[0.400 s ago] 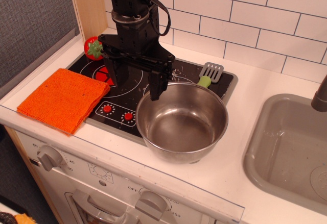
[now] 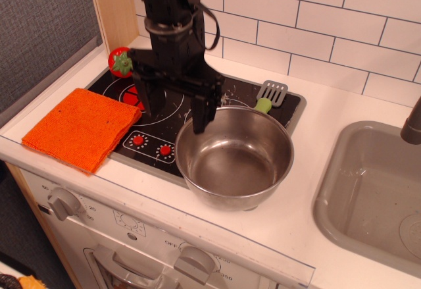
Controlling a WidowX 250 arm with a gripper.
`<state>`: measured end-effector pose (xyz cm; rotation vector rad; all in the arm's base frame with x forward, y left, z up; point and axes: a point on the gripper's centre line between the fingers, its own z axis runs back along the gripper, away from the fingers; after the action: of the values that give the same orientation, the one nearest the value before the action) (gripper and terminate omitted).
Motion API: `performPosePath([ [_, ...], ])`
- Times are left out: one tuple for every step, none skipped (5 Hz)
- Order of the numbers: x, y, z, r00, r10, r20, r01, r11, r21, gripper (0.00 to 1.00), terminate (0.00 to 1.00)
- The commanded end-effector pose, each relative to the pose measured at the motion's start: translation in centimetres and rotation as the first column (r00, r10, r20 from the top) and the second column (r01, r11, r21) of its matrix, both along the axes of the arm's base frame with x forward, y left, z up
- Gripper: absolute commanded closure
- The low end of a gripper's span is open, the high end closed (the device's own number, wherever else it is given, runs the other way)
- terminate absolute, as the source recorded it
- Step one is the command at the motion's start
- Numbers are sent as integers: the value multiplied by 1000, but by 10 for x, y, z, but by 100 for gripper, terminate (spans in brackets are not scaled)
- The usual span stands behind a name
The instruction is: Pick up the green utensil and place it on the cutting board.
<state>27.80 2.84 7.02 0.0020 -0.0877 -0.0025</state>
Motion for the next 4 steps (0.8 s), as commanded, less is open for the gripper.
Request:
performPosePath([
  [52,-6,18,993,23,119,-19,999,-38,0,0],
  [86,-18,15,992,9,129,-4,999,-41,0,0],
  [112,-31,-6,996,-24,87,26,999,-29,0,0],
  [119,-52,-38,997,-72,25,73,997,-18,0,0],
])
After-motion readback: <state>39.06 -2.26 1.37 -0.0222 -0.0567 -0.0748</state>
